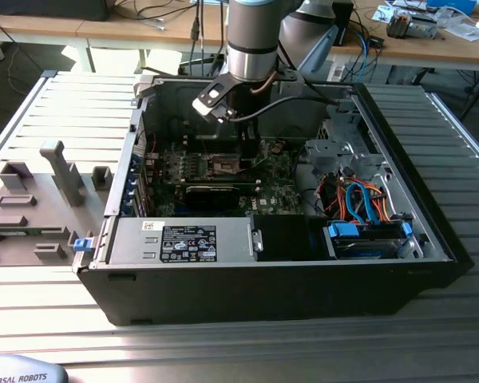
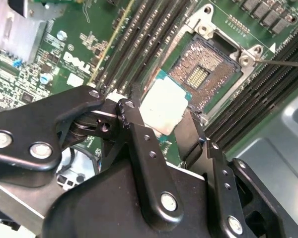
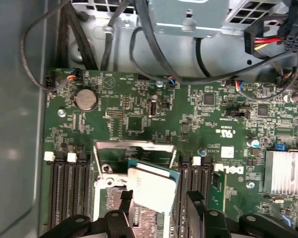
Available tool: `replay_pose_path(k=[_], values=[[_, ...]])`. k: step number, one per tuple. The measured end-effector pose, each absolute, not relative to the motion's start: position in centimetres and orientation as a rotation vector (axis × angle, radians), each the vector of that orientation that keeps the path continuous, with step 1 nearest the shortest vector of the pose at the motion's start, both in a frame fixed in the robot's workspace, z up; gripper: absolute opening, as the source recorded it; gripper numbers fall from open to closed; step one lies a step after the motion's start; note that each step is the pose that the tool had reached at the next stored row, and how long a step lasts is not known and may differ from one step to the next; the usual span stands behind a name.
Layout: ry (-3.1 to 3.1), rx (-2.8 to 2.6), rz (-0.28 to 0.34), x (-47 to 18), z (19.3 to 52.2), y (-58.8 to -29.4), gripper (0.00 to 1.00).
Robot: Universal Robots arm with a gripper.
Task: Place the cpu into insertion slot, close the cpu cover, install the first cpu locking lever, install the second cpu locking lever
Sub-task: 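Place the cpu into insertion slot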
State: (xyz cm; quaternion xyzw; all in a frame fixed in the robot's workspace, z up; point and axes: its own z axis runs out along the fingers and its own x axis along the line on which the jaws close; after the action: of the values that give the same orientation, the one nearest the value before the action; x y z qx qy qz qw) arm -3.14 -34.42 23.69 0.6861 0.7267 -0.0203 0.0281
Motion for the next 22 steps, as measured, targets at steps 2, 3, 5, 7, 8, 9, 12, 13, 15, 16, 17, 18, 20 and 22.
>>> replay_pose_path(k=[2, 3, 5, 7, 8, 9, 12, 13, 15, 16, 17, 18, 20, 22], values=[[2.245, 2.119, -0.065, -3.04, 23.52, -34.25, 0.54], [2.246, 2.120, -0.068, -2.95, 23.41, -34.13, 0.54], [2.247, 2.121, -0.071, -2.84, 23.22, -33.88, 0.54], [2.249, 2.122, -0.073, -2.80, 22.95, -33.76, 0.54], [2.249, 2.122, -0.074, -2.80, 22.87, -33.73, 0.54], [2.249, 2.122, -0.074, -2.80, 22.83, -33.70, 0.54], [2.249, 2.122, -0.075, -2.81, 22.80, -33.68, 0.54], [2.249, 2.122, -0.075, -2.81, 22.80, -33.68, 0.54], [2.249, 2.122, -0.075, -2.80, 22.79, -33.68, 0.54], [2.249, 2.122, -0.075, -2.80, 22.79, -33.68, 0.54], [2.249, 2.122, -0.075, -2.80, 22.79, -33.68, 0.54], [2.249, 2.122, -0.075, -2.80, 22.79, -33.68, 0.56], [2.249, 2.122, -0.075, -2.80, 22.79, -33.68, 0.62], [2.244, 2.118, -0.084, -2.81, 22.65, -33.67, 0.62]])
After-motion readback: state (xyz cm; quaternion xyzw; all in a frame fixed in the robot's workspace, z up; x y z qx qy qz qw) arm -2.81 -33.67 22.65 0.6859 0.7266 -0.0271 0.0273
